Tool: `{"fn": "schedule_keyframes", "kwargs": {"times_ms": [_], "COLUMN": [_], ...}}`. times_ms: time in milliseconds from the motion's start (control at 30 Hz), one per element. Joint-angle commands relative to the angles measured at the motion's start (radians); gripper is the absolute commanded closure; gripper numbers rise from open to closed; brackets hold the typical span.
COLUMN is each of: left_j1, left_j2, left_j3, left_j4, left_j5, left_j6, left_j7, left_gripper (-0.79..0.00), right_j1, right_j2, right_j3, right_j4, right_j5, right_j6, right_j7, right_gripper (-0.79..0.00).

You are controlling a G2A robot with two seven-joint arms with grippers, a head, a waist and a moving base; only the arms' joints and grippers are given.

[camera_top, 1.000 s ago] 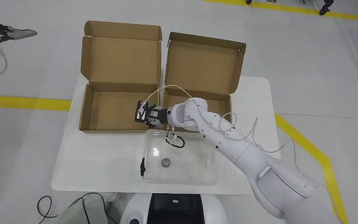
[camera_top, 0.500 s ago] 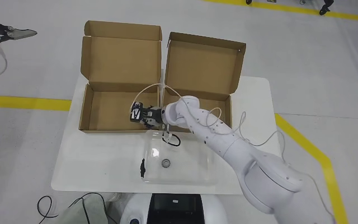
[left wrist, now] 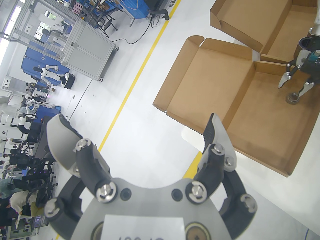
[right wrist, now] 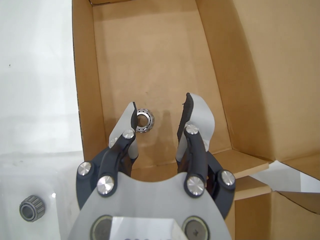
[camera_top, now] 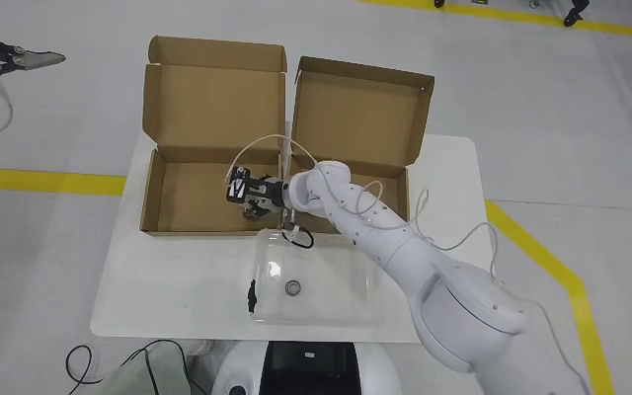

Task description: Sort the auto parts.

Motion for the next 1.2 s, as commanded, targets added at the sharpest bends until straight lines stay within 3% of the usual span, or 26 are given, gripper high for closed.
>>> {"fn": "schedule_keyframes", "kwargs": {"times_ms": [0,233,467,833,1167], "left_j1": [0.0,0.0,0.0,0.0,0.0], "left_j2": [0.0,0.0,0.0,0.0,0.0], "left_j3": [0.0,0.0,0.0,0.0,0.0], "left_j4": [0.0,0.0,0.0,0.0,0.0], "left_j5": [0.0,0.0,0.0,0.0,0.0], "left_j6": [0.0,0.0,0.0,0.0,0.0], "left_j7": [0.0,0.0,0.0,0.0,0.0], "left_gripper": [-0.785,-0.785,-0.785,-0.785,-0.785], "right_j1": [0.002,0.006,-0.032,-0.255,-0.255], "right_j2": [-0.002,0.011,0.058,0.204,0.204], "right_j3": [0.002,0.02,0.059,0.235,0.235], "right_j4": [0.0,-0.047,-0.185,-0.65,-0.65], "right_j5": [-0.006,-0.049,-0.099,-0.164,-0.164], "right_j6": [-0.005,-0.022,-0.023,-0.049,-0.049], "right_j7": [-0.011,-0.071,-0.066,0.133,0.133], "right_gripper": [-0.311,-0.314,-0.323,-0.336,-0.336]}}
